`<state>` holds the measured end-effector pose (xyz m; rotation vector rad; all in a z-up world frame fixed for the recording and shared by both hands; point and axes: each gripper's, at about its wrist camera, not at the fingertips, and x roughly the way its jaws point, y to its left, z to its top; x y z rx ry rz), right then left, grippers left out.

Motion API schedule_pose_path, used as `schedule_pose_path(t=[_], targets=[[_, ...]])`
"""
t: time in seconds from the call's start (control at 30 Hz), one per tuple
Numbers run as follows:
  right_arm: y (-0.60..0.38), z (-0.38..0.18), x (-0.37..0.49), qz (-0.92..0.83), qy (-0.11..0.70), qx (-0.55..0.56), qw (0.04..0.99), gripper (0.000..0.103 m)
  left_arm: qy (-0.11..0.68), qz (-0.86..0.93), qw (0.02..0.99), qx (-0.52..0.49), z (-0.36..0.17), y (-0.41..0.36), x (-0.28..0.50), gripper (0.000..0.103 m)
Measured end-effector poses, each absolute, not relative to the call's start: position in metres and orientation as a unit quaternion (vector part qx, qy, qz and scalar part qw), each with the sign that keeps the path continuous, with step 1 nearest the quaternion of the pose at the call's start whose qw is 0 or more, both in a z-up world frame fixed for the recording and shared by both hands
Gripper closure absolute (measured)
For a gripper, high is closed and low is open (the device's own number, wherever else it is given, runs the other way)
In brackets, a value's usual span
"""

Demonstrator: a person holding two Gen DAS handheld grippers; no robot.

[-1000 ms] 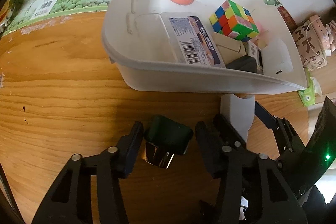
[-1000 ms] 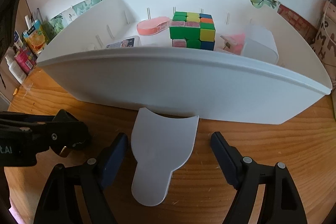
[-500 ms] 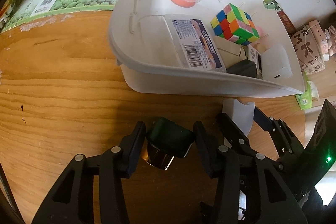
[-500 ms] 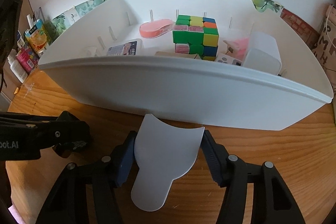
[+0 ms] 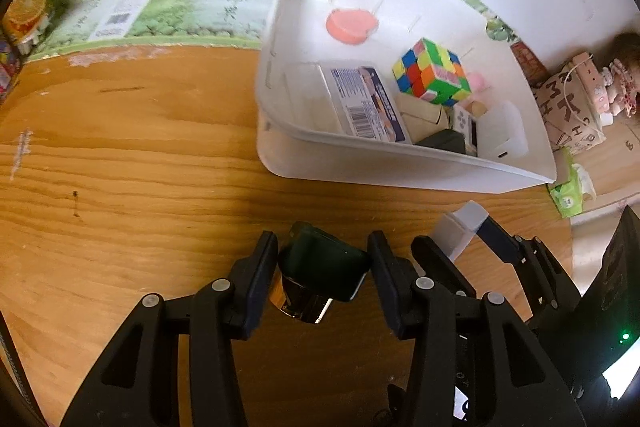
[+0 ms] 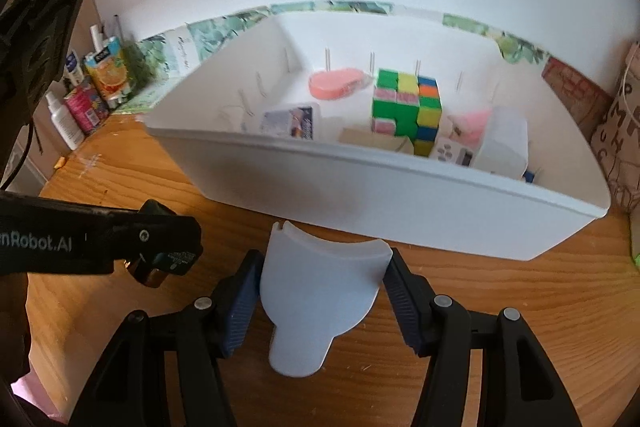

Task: Organize rigid objects
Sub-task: 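Grasp the green-capped object with the left tool while the right tool grasps the white card, then carry the green object over the bin with the left tool while the right tool carries the card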

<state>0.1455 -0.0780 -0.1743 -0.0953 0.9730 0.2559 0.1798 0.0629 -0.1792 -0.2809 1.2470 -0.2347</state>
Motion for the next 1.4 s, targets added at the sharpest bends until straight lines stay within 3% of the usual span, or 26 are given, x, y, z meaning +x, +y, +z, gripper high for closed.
schedule_pose_path(t=[0.63,1.07,1.4], targets=[[-0.077,-0.104,0.125,0.142,0.396,-0.061,0.905,0.043,0.507,-0.071,0.850,-0.123,-0.116,0.082,0.153,0.053],[-0.091,-0.050,0.146,0.145,0.348,-0.079,0.923,0.043,0.447,-0.075,0.881,-0.132,-0.069,0.070,0.177,0.053],[-0.114,-0.038,0.179,0.131,0.328,-0.074,0.933,0.043,0.424,-0.063,0.891,-0.149,-0.062,0.056,0.205,0.053]])
